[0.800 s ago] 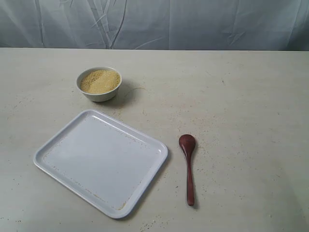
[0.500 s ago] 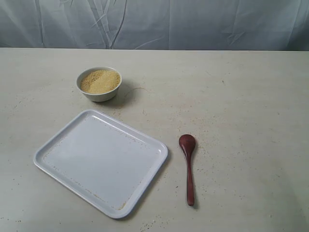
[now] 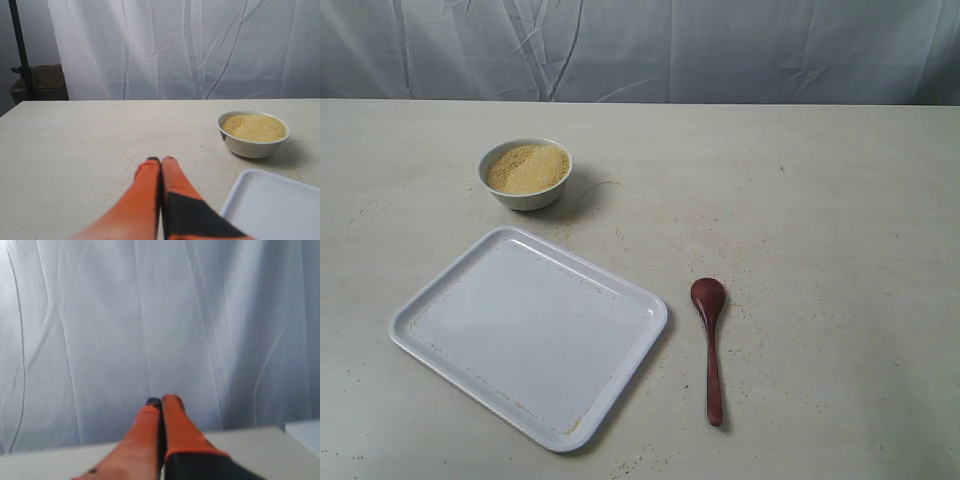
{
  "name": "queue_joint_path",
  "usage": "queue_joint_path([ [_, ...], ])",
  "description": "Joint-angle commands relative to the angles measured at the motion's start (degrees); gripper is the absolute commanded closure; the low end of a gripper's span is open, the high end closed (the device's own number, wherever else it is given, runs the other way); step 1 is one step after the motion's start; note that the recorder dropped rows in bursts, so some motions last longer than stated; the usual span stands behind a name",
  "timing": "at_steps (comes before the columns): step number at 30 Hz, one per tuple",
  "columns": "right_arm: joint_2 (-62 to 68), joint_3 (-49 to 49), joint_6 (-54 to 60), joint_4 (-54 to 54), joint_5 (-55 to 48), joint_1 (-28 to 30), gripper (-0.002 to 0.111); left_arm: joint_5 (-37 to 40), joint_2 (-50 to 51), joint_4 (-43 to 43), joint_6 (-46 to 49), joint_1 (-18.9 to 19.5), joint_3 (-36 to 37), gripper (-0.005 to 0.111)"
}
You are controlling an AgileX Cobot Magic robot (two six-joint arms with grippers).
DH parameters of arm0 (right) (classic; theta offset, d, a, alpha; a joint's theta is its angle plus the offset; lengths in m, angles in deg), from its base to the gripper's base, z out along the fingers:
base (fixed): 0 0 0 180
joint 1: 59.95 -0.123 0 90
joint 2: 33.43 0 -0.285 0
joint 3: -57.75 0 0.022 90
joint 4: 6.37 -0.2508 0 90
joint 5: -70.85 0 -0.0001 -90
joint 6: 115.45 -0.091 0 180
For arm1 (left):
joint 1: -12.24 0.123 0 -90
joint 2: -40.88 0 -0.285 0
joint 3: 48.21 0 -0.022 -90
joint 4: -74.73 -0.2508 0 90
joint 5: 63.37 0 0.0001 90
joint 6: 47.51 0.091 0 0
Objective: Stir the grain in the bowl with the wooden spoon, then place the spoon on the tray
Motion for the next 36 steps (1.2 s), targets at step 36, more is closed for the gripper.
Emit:
queue_joint_path([
  [36,54.80,-27.44,6.56,-17.71,-43.49,-0.36,0.109,-0.22,-0.28,0.00,-0.03,-0.36,0.12,0.107],
])
